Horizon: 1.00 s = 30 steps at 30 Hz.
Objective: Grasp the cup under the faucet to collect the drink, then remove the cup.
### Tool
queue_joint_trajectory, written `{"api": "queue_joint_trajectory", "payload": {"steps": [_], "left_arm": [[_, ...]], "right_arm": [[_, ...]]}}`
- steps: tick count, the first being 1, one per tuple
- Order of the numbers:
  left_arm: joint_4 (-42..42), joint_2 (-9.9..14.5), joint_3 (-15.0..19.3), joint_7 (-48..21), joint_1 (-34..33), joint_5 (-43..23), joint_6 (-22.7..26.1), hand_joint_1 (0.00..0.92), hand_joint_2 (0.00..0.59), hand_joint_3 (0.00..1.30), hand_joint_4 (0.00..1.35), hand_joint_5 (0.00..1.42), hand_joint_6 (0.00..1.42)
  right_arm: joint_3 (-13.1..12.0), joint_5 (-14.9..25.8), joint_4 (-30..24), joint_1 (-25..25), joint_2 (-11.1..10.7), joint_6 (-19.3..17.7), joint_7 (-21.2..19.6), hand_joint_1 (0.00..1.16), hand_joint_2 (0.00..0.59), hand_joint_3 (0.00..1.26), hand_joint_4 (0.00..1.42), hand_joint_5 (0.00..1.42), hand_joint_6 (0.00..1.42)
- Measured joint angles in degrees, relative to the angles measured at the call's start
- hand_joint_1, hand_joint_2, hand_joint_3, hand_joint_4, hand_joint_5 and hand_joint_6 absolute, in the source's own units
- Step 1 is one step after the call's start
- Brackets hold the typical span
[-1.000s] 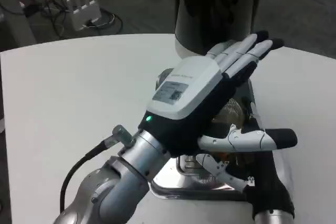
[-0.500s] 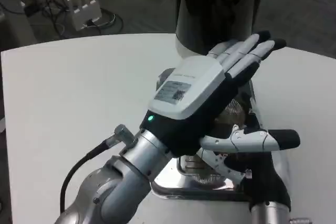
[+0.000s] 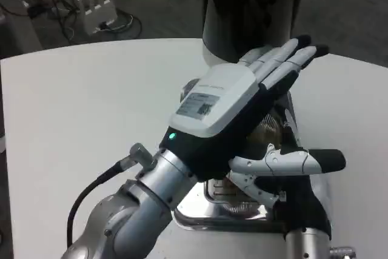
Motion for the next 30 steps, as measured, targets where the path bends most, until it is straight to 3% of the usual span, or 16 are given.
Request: {"api": "queue_joint_trajectory", "payload": {"steps": [5, 18, 30], "left_arm": [[-0.8, 0.2, 0.6, -0.4, 0.3, 0.0, 0.3, 0.000, 0.094, 0.11, 0.00, 0.09, 0.05], [-4.0, 1.1, 2.9, -2.1, 2.5, -1.5, 0.5, 0.000, 0.067, 0.12, 0.00, 0.09, 0.07], [-6.6, 1.8, 3.9, -2.2, 5.0, -1.5, 0.4, 0.000, 0.025, 0.00, 0.00, 0.00, 0.00]], "right_arm": [[0.7, -0.2, 0.7, -1.0, 0.2, 0.0, -2.6, 0.82, 0.162, 0.15, 0.29, 0.35, 0.33], [2.6, -1.4, 3.4, -2.6, 0.6, -0.1, -8.7, 0.90, 0.155, 0.50, 0.63, 0.71, 0.61], [3.3, -3.2, 2.1, -0.7, 0.1, -0.1, -11.4, 0.96, 0.129, 0.81, 0.90, 1.07, 1.10]]}}
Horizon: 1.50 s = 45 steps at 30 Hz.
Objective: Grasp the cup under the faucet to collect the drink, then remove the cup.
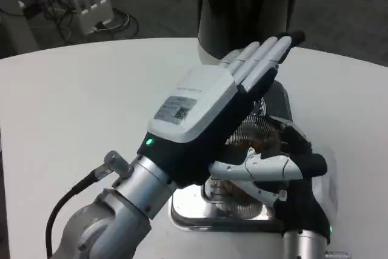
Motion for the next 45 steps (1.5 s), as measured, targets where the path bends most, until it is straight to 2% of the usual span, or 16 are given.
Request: {"api": "queue_joint_trajectory", "payload": {"steps": [3, 9, 10, 14, 24, 30, 42, 45], "left_arm": [[-0.8, 0.0, 0.1, 0.1, 0.7, 0.0, -0.1, 0.000, 0.024, 0.00, 0.00, 0.00, 0.00], [-3.7, -0.4, 0.9, 2.0, 3.3, 0.5, -0.2, 0.000, 0.024, 0.00, 0.00, 0.00, 0.00], [-5.5, -0.5, 1.7, 2.3, 4.5, 0.9, -0.1, 0.000, 0.023, 0.00, 0.00, 0.00, 0.00], [-8.4, -1.0, 2.5, 2.3, 6.4, 1.7, 0.5, 0.000, 0.024, 0.00, 0.00, 0.00, 0.00], [-13.1, -1.0, 5.9, 2.2, 11.9, 1.7, 1.3, 0.000, 0.023, 0.00, 0.00, 0.00, 0.00], [-14.2, 0.1, 7.4, 2.1, 15.8, -0.1, 0.8, 0.000, 0.025, 0.00, 0.00, 0.00, 0.00], [-16.5, 2.5, 9.7, 1.1, 22.7, -2.3, -2.2, 0.000, 0.029, 0.00, 0.00, 0.00, 0.00], [-16.7, 2.7, 10.8, 1.1, 26.3, -2.7, -2.8, 0.000, 0.033, 0.00, 0.00, 0.00, 0.00]], "right_arm": [[0.4, -0.2, -0.7, 0.8, -0.2, 0.0, 0.0, 0.95, 0.111, 0.85, 0.93, 1.11, 1.17], [0.9, -0.3, -3.4, 3.1, -0.6, 0.4, 0.0, 0.95, 0.110, 0.86, 0.94, 1.13, 1.21], [1.3, -0.6, -5.2, 5.0, -0.7, 0.5, 0.0, 0.95, 0.110, 0.86, 0.95, 1.14, 1.22], [2.6, -1.5, -8.2, 7.6, -0.8, 1.4, 0.5, 0.95, 0.109, 0.87, 0.95, 1.15, 1.24], [3.6, -2.2, -10.9, 10.1, -1.3, 1.9, 1.4, 0.95, 0.090, 0.89, 0.97, 1.16, 1.29], [4.1, -2.2, -11.7, 11.2, -1.4, 1.9, 1.4, 0.95, 0.090, 0.90, 0.98, 1.17, 1.32], [6.2, -2.1, -20.9, 18.5, -1.7, 1.9, 6.2, 0.95, 0.083, 0.90, 0.99, 1.18, 1.35], [6.9, -2.2, -22.8, 20.6, -1.8, 1.9, 7.3, 0.95, 0.079, 0.90, 0.99, 1.18, 1.35]]}}
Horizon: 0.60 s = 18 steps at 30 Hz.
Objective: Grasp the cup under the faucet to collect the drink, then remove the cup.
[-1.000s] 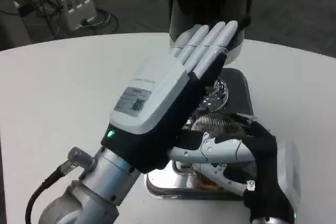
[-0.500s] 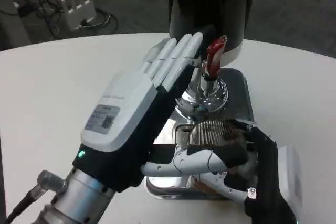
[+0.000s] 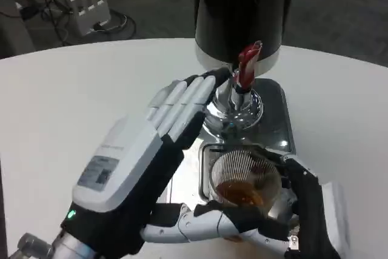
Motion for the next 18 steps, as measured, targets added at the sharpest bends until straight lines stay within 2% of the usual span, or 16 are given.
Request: {"api": "queue_joint_trajectory", "payload": {"steps": [8, 18], "left_arm": [[0.3, 0.6, 1.3, 0.0, 5.9, -0.3, -2.5, 0.000, 0.043, 0.00, 0.00, 0.00, 0.00], [1.3, 3.3, 4.5, 0.0, 13.7, 0.4, -7.6, 0.000, 0.047, 0.00, 0.00, 0.00, 0.00]], "right_arm": [[0.7, -0.4, -4.6, 3.9, -0.5, 0.0, 2.3, 0.94, 0.072, 0.90, 0.99, 1.18, 1.36], [1.5, -1.2, -7.3, 7.5, -1.3, -0.1, 4.4, 0.94, 0.072, 0.90, 0.99, 1.18, 1.36]]}}
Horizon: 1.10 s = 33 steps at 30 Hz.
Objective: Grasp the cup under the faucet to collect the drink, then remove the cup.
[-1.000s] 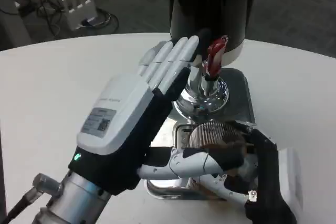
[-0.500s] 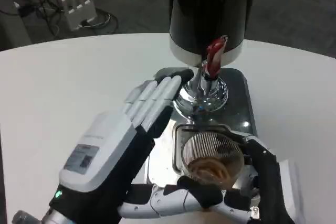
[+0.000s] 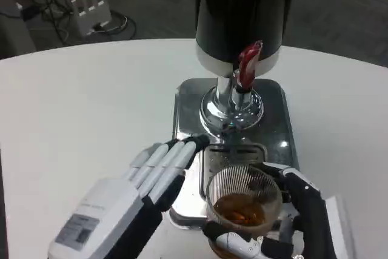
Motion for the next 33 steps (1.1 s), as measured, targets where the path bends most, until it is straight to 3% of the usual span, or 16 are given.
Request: {"api": "queue_joint_trajectory", "payload": {"steps": [10, 19, 33], "left_arm": [[-0.6, 0.9, 3.2, 0.2, 6.0, 4.0, -3.2, 0.000, 0.037, 0.00, 0.00, 0.00, 0.00], [-1.3, 0.9, 4.4, 1.2, 7.8, 7.2, -5.1, 0.000, 0.038, 0.00, 0.00, 0.00, 0.00], [-3.8, 1.6, 6.2, 1.4, 9.4, 13.5, -6.1, 0.000, 0.044, 0.00, 0.00, 0.00, 0.00]], "right_arm": [[-0.5, 1.3, -3.3, 2.6, -0.9, -1.2, 2.9, 0.94, 0.075, 0.90, 0.99, 1.18, 1.36], [-3.5, 2.6, -7.8, 5.6, -1.6, -1.2, 7.5, 0.94, 0.072, 0.90, 0.99, 1.18, 1.36], [-6.6, 2.4, -10.8, 5.7, -3.1, -1.2, 13.2, 0.94, 0.078, 0.90, 0.99, 1.18, 1.36]]}}
